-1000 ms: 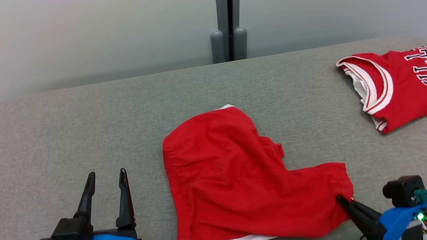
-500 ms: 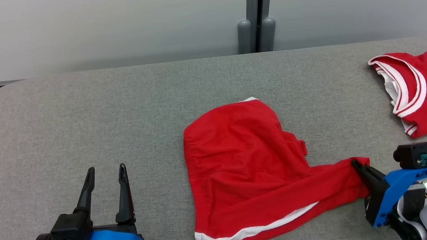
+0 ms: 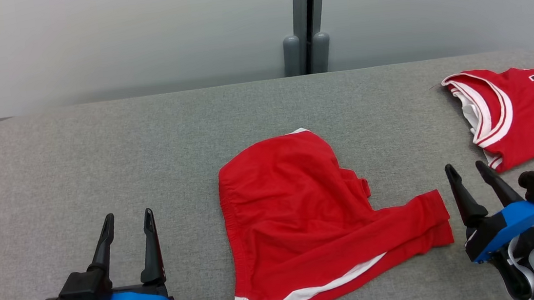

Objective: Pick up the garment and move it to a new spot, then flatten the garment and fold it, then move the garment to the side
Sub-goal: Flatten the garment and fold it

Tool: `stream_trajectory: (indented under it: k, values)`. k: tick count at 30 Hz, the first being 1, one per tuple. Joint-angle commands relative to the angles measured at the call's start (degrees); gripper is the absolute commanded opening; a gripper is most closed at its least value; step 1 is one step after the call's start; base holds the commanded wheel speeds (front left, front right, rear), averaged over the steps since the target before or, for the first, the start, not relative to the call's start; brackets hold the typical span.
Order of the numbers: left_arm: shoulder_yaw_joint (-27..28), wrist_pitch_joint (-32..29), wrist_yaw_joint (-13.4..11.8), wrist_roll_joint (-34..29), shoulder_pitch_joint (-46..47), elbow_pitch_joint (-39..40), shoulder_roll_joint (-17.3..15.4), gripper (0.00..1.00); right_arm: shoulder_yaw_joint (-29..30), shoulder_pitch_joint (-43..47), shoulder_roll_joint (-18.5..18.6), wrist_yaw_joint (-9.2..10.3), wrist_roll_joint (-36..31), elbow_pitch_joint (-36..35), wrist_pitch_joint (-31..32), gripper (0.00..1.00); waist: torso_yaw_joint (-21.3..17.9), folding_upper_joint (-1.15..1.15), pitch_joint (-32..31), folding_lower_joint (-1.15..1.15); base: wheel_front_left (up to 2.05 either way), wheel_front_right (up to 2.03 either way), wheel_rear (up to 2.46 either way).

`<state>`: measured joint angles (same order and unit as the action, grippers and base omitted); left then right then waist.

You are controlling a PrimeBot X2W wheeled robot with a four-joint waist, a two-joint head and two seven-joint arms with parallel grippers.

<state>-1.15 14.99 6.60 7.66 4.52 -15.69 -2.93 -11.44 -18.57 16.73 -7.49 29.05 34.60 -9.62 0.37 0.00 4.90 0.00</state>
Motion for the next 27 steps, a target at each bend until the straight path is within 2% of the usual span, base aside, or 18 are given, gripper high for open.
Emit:
stream_trajectory:
  k: [1,9,16,21,27]
  values:
    - [0.07,0.27,-0.27,0.09,-0.64,0.28,0.06,1.0,0.78,0.67,0.26,-0.01,-0.79,-0.9,-1.61,1.0,-0.64,0.0,-0.55,0.0,0.0,0.0,0.0]
    - [0.56,0.27,-0.35,-0.4,-1.74,0.73,0.06,1.0,6.25,5.28,-2.22,-0.01,-6.25,-9.73,-5.28,1.0,-2.15,0.0,-1.8,0.0,0.0,0.0,0.0]
    - [1.12,0.27,-0.3,-0.73,-2.53,0.89,0.04,1.0,10.76,12.24,-7.51,-0.01,-13.0,-20.04,-5.58,1.0,-2.51,0.0,-2.93,0.0,0.0,0.0,0.0]
    - [1.68,0.27,-0.44,-1.2,-2.79,1.09,-0.05,1.0,12.35,17.1,-10.88,-0.01,-17.76,-25.96,-5.57,1.0,-2.26,0.0,-3.6,0.0,0.0,0.0,0.0]
    - [2.3,0.27,-0.75,-1.42,-3.45,1.41,-0.1,1.0,12.86,20.61,-13.02,-0.01,-20.35,-29.03,-5.23,1.0,-2.1,0.0,-4.54,0.0,0.0,0.0,0.0]
